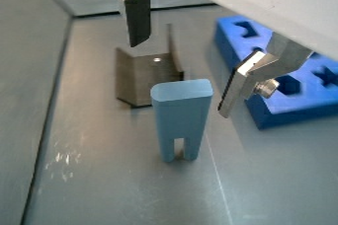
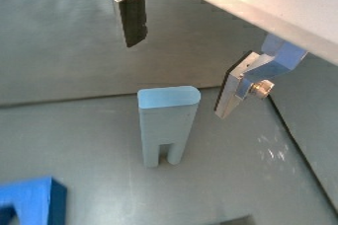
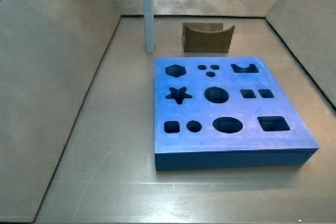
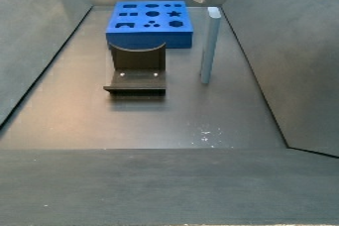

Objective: Pick up the square-circle object. Move up. Place the square-circle object on the fixture. Regrasp the square-circle object. Rotate the square-circle object. Move to above the board. Insert the square-circle object.
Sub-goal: Rotate the square-circle object.

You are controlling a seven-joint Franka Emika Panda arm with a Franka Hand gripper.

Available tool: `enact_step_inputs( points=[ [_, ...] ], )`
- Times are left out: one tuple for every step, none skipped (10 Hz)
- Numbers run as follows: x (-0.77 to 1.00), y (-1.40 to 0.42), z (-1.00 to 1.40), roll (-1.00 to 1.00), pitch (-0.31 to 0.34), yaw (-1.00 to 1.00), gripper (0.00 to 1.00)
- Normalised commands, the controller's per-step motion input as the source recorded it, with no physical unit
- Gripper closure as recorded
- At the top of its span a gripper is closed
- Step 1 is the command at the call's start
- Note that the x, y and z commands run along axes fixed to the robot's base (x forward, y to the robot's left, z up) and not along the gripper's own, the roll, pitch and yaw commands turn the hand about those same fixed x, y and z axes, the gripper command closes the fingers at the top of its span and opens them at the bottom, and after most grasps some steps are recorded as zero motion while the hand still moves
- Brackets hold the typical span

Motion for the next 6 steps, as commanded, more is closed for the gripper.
enact_step_inputs(
  points=[
    [0.03,0.0,-0.03,-0.01,0.006,1.0,0.0],
    [0.03,0.0,-0.03,-0.01,0.006,1.0,0.0],
    [0.03,0.0,-0.02,-0.01,0.006,1.0,0.0],
    [0.03,0.0,-0.02,-0.01,0.006,1.0,0.0],
    [0.03,0.0,-0.02,-0.01,0.007,1.0,0.0],
    [0.03,0.0,-0.02,-0.01,0.007,1.0,0.0]
  ],
)
